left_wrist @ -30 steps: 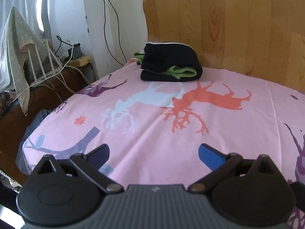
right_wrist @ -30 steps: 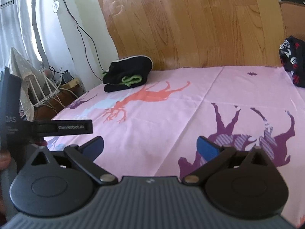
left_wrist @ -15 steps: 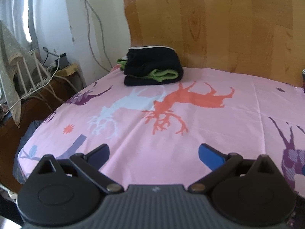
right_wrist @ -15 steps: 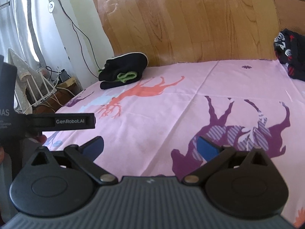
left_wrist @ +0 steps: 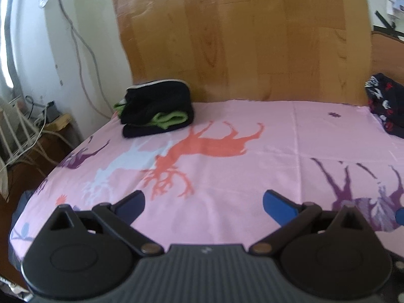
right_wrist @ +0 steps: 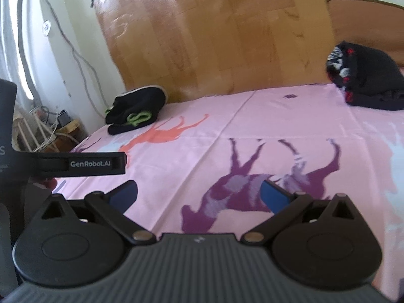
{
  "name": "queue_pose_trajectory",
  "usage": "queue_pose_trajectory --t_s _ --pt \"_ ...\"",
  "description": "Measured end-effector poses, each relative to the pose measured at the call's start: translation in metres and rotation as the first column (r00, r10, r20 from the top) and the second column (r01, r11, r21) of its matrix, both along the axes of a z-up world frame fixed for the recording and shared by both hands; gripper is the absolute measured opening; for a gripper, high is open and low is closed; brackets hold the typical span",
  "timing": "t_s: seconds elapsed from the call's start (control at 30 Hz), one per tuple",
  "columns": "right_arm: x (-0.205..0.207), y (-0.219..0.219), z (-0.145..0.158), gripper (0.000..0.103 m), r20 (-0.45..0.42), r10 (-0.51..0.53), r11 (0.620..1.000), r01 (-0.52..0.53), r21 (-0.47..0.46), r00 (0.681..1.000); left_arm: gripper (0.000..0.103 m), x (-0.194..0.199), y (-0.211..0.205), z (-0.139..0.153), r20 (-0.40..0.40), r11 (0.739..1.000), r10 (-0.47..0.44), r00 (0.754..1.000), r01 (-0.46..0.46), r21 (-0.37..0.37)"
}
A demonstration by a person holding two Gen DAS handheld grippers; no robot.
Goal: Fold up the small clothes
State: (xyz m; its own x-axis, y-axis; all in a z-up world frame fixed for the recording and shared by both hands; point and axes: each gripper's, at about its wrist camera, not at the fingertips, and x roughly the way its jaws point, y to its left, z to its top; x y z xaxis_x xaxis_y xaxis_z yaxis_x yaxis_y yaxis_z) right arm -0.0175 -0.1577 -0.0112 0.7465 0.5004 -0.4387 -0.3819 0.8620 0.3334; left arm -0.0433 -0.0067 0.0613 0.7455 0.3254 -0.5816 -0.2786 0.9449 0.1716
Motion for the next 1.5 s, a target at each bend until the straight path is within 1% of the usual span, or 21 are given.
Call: queue_pose_trajectory --t_s 0.23,0.4,0.63,1.03,1.27,1.5 --pt "0.005 -0.008 0.002 0.103 0.002 -0.037 0.999 0.037 0.012 0.999 0.103 0.002 -0.015 0.008 0.013 1.0 -0.021 1.0 0.021 0.02" --pt "0.006 -0.008 0.002 0.103 0.002 -0.039 0.999 0.039 0.006 0.999 0.103 0.003 -0.018 0.013 0.031 0.999 -0.014 0.999 0.013 0.037" --pt "0.007 -0.008 0.002 0.103 0.003 -0.042 0.999 0.042 -0.003 0.999 0.103 0.001 -0.016 0.014 0.048 0.999 -0.006 0.999 0.004 0.04" --pt "0.007 -0.002 0.003 0.103 0.008 -0.031 0.999 0.031 -0.022 0.999 0.103 -0.002 -0.006 0.012 0.034 1.0 0.004 0.999 -0.004 0.004" --pt "0.008 -0.002 0.005 0.103 0.011 -0.042 0.999 0.042 -0.023 0.999 0.103 -0.003 0.0 0.01 0.024 1.0 0.008 1.0 -0.007 -0.02" --pt "0.012 0.003 0.008 0.103 0.016 -0.033 0.999 0.033 -0.018 0.999 0.103 -0.005 0.011 0.007 0.017 0.999 0.037 0.999 -0.036 -0.03"
